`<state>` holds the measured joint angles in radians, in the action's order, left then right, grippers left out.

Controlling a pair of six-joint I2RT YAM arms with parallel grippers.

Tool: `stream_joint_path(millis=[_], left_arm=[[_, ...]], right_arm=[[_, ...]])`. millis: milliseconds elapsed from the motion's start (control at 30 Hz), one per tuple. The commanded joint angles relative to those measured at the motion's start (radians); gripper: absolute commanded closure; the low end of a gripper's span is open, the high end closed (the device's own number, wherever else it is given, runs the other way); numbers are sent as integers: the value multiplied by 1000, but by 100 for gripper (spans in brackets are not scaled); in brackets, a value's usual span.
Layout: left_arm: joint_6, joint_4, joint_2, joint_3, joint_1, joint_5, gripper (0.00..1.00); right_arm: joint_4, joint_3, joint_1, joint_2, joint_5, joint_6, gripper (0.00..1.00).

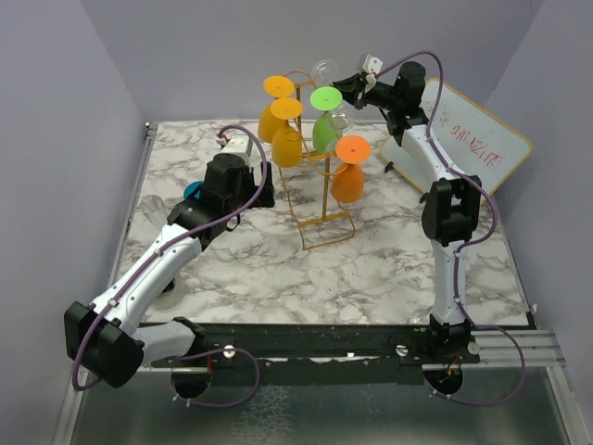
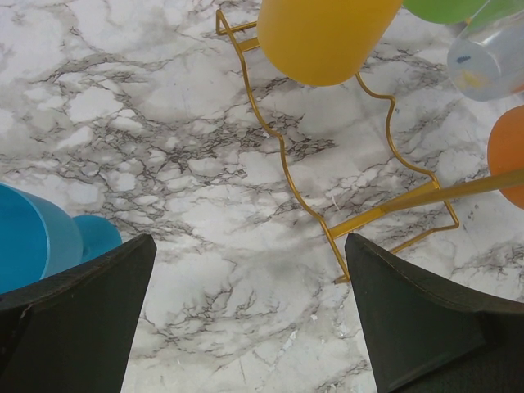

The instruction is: Place the wine glass upside down on the wine glass rack

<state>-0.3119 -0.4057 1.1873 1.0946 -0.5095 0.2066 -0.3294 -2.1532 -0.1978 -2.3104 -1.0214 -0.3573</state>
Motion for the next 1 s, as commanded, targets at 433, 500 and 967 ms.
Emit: stream_joint_path(millis=[433,500,967], left_arm=[[10,8,-19,-31,9,10,1],[10,8,-22,-33,9,10,1],[7,8,-29,-42,11,11,1]], right_arm=[[-15,2,-24,16,-129,91,99],[-76,1,-24,16,-122,141,100],[-116,5,-24,19,-95,161,99]])
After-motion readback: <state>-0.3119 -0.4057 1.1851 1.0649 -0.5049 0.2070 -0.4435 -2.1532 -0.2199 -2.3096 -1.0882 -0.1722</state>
